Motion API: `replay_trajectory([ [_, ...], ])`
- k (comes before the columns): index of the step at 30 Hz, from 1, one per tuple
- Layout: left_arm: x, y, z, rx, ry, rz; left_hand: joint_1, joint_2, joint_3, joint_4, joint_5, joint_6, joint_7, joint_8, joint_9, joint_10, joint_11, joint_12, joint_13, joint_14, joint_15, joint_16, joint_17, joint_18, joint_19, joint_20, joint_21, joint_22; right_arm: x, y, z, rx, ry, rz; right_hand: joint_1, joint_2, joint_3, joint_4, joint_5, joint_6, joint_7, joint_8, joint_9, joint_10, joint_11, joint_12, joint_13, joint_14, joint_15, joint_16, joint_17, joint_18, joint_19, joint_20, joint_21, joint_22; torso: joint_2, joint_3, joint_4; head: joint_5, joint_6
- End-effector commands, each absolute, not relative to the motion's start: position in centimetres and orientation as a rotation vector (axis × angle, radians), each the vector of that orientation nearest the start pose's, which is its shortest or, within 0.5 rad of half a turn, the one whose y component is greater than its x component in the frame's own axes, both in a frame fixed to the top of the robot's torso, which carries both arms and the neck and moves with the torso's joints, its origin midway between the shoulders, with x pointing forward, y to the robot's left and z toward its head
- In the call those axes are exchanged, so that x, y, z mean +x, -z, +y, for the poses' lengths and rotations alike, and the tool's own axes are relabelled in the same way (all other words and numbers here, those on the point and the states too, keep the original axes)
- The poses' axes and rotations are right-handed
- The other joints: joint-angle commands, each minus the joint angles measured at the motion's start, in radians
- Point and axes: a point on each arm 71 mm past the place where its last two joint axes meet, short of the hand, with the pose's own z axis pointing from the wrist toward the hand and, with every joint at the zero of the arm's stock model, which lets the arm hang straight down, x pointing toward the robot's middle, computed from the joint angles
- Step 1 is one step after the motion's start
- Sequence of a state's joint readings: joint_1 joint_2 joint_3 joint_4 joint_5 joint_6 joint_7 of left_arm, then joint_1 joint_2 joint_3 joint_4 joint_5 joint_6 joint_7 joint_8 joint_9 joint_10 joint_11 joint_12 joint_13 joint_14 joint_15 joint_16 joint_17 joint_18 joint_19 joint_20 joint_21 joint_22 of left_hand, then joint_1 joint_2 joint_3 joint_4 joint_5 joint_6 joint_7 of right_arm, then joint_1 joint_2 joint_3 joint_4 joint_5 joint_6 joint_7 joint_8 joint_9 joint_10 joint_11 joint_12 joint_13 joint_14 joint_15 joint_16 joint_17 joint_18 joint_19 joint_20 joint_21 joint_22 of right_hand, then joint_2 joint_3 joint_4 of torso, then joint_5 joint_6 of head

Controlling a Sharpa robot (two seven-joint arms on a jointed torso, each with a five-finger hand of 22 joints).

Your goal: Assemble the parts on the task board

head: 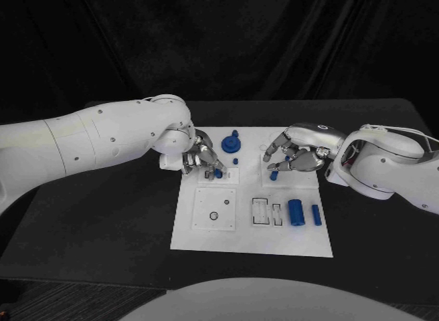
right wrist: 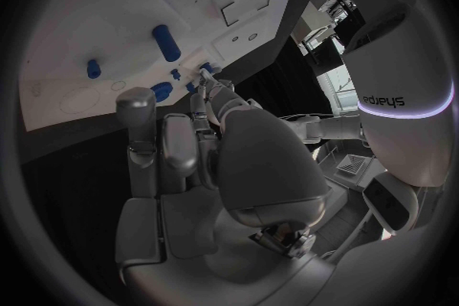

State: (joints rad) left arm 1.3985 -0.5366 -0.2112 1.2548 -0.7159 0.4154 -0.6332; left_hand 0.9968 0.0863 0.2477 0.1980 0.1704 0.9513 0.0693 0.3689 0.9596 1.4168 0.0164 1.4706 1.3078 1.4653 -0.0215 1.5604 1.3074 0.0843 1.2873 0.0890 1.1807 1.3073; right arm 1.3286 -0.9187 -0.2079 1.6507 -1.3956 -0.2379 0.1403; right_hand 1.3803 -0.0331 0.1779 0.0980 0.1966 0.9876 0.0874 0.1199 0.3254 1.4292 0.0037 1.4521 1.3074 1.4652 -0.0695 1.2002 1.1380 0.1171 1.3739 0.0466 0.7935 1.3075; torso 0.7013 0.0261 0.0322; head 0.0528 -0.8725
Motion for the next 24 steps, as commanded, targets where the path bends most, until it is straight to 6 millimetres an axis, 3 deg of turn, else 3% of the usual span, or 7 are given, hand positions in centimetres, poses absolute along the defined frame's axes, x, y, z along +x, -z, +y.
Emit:
replay_trajectory([
  [1, 51.19, 21.30, 14.05, -0.129, 0.403, 2.670, -0.006, 0.012, -0.004, 0.012, 0.004, -0.012, 0.001, 0.004, 0.009, 0.002, -0.004, 0.003, 0.139, 0.089, -0.006, 0.003, 0.245, 0.008, 0.005, -0.004, 0.005, 0.141, 44.71, 17.92, -18.88, -0.405, -0.870, 1.727, -0.001, 0.005, 0.000, 0.005, 0.004, 0.004, 0.005, 0.004, 0.001, -0.006, 0.000, -0.003, 0.049, -0.001, 0.008, -0.005, 0.000, 0.009, -0.006, 0.001, -0.003, 0.089, 0.000, 0.0003, 0.0001, 0.001, 0.000],
  [16, 51.27, 21.18, 13.61, -0.132, 0.445, 2.648, -0.039, -0.010, -0.065, 0.061, -0.099, -0.017, 0.004, -0.002, 0.049, 0.012, -0.002, 0.009, 0.146, 0.095, -0.005, 0.006, 0.252, 0.006, 0.015, -0.003, 0.016, 0.145, 44.73, 17.94, -18.93, -0.403, -0.866, 1.731, -0.001, 0.005, 0.000, 0.005, 0.004, 0.005, 0.005, 0.005, 0.002, -0.006, 0.001, -0.003, 0.048, -0.001, 0.009, -0.006, -0.001, 0.010, -0.007, 0.001, -0.006, 0.089, 0.000, 0.0008, -0.0006, 0.001, 0.000],
  [24, 51.32, 21.17, 13.75, -0.140, 0.446, 2.643, -0.033, -0.032, -0.089, 0.052, -0.115, -0.012, 0.003, -0.004, 0.059, 0.014, -0.003, 0.010, 0.146, 0.097, -0.006, 0.007, 0.254, 0.005, 0.019, -0.004, 0.020, 0.146, 44.76, 17.94, -18.94, -0.402, -0.864, 1.730, -0.001, 0.005, 0.000, 0.006, 0.003, 0.005, 0.005, 0.005, 0.002, -0.006, 0.002, -0.003, 0.048, -0.001, 0.009, -0.006, -0.001, 0.010, -0.007, 0.002, -0.006, 0.089, 0.000, 0.0008, -0.0014, 0.002, 0.000],
])
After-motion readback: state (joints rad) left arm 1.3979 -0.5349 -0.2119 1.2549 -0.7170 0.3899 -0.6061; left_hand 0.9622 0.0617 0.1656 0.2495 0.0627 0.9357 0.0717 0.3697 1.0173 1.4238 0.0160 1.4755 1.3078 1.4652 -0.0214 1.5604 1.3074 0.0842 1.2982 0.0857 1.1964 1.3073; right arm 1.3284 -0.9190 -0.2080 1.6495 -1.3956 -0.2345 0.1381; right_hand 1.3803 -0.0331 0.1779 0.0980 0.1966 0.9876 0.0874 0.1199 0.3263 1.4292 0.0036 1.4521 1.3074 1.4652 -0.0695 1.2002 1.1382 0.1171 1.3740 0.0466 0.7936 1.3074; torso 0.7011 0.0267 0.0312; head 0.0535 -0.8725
